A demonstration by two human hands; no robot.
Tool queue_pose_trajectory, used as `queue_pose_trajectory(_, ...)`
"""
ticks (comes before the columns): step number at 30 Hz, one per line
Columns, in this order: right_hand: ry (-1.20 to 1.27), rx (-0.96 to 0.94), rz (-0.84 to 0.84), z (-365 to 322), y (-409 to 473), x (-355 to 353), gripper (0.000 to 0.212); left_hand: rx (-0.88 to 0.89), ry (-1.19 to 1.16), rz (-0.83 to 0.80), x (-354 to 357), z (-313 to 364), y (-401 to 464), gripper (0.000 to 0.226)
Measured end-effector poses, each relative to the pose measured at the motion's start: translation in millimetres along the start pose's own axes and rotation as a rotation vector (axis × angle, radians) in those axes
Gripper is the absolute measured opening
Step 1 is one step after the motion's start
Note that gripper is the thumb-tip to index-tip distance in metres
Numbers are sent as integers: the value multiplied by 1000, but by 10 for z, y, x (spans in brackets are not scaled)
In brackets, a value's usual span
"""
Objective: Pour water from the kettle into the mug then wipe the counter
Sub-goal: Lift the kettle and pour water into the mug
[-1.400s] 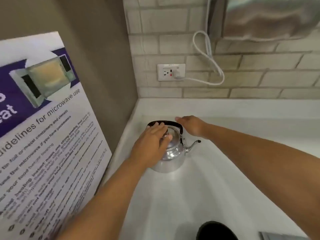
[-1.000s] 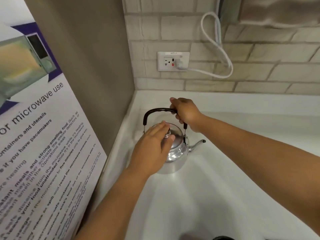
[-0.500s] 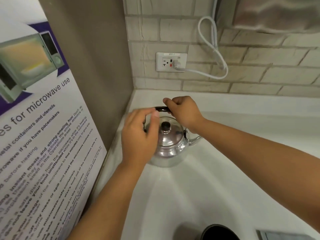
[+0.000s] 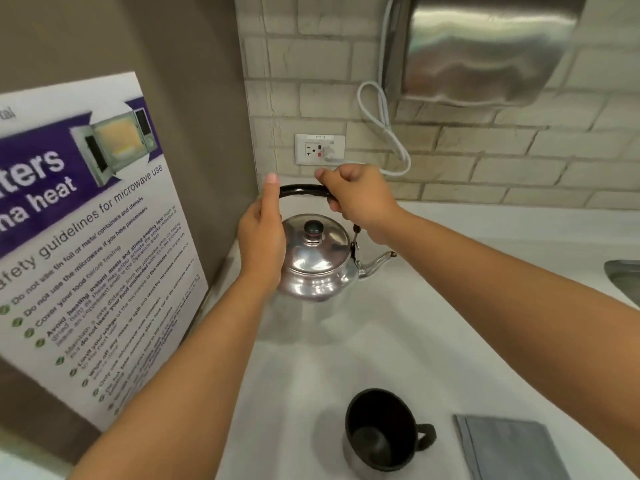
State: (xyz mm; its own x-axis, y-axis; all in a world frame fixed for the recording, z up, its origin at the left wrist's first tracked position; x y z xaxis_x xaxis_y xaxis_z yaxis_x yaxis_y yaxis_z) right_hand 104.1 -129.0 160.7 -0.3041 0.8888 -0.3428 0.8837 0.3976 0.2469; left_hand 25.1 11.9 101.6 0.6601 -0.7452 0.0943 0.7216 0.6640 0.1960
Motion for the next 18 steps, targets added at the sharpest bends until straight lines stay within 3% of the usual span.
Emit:
queue_pose_trajectory(5,16,-73,-85,-134,-335,-68,16,-8,79,62,-123,111,-219,62)
queue_pose_trajectory(11,-12,-156,117,209,-1134,-549,7,-36,175,124,-346,37,-480,64)
queue_pose_trajectory(18,-42,163,-8,1318,-2140,-429,34,-74,216,162,-610,-7,-766,65)
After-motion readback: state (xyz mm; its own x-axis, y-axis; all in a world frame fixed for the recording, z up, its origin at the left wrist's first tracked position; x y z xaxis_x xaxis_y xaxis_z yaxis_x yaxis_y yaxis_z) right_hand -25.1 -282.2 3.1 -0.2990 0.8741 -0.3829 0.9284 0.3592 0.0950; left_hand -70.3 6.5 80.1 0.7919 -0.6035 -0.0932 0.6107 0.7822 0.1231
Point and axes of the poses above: each hand's wrist, its own y-axis towards the middle knuckle, its own x-axis out of the palm, z = x × y, the point moved 7 cm from there along y, towards the middle knuckle, and after that the axes turned 3 degrees about -z, right-handed, at the moved point
